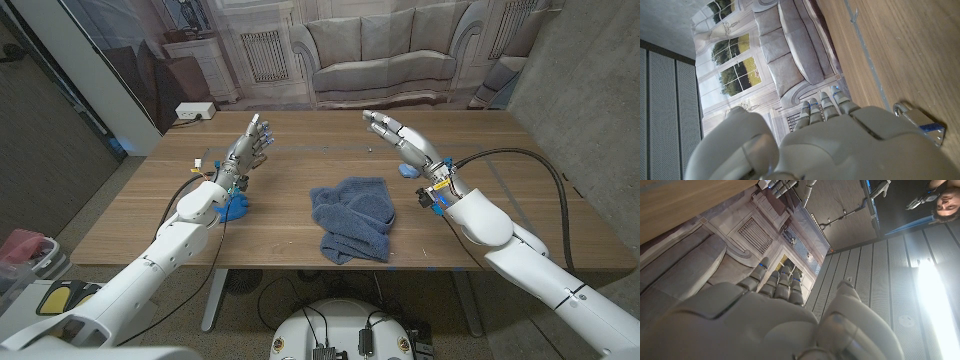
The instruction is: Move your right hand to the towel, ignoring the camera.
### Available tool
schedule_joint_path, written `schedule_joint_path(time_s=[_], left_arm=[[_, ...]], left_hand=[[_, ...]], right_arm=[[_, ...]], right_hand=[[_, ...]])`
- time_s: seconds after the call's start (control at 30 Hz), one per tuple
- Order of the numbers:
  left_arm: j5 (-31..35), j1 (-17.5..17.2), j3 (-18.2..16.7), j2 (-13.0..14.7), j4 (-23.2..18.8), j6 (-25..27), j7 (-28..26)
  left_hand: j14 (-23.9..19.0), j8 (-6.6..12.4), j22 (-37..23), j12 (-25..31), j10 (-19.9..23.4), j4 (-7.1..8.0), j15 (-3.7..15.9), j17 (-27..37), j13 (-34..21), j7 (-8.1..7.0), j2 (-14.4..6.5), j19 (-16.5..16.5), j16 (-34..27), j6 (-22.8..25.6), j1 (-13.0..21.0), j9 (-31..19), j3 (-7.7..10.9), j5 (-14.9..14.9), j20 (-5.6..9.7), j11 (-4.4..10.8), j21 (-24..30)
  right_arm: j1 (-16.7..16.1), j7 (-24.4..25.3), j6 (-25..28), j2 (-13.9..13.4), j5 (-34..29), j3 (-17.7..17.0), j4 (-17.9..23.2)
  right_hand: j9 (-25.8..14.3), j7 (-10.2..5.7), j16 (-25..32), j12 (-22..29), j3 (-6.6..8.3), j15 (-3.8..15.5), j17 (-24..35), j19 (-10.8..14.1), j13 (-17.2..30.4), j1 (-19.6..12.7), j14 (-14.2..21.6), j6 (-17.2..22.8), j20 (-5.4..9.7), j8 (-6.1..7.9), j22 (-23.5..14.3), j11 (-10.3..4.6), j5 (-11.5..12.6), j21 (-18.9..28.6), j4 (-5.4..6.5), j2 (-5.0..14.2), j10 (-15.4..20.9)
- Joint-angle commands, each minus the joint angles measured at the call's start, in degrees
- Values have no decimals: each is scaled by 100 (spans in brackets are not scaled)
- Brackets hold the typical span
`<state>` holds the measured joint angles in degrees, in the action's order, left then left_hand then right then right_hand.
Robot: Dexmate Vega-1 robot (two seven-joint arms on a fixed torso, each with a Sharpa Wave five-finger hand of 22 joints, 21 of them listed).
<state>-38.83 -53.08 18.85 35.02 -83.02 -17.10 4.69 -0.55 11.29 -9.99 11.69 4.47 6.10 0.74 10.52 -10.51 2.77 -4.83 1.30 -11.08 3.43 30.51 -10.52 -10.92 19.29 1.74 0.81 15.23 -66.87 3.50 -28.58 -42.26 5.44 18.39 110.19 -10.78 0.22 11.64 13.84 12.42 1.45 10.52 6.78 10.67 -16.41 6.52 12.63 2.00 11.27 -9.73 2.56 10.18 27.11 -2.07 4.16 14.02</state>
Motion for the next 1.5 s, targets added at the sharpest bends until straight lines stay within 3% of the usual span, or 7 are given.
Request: schedule_joint_path(time_s=[0.03,0.73,1.5], left_arm=[[34,99,71,-47,113,31,38],[68,139,101,-76,149,37,27],[83,76,138,-86,57,92,-35]], left_hand=[[-48,35,-12,28,45,18,-16,14,-33,-4,-34,28,-8,61,8,-23,-39,13,176,15,-10],[-64,32,-13,23,59,15,-26,14,-33,-1,-49,38,-4,80,21,-24,-62,8,172,21,-55],[-69,26,-15,18,72,15,-20,15,-34,-4,-59,51,2,87,30,-24,-89,4,170,33,-99]], right_arm=[[48,-5,-64,37,-192,64,-9],[-49,222,-77,68,-955,35,144],[-341,860,246,153,-2219,-115,418]], right_hand=[[-23,13,17,29,17,11,20,61,12,18,54,64,303,50,-29,-33,20,-29,-36,-1,58],[-24,9,-2,18,7,-24,20,108,11,32,84,79,289,41,-31,-30,21,-94,-46,0,94],[-25,-20,-11,5,2,3,17,162,12,32,127,115,280,44,-32,-92,23,-149,-64,-1,117]])
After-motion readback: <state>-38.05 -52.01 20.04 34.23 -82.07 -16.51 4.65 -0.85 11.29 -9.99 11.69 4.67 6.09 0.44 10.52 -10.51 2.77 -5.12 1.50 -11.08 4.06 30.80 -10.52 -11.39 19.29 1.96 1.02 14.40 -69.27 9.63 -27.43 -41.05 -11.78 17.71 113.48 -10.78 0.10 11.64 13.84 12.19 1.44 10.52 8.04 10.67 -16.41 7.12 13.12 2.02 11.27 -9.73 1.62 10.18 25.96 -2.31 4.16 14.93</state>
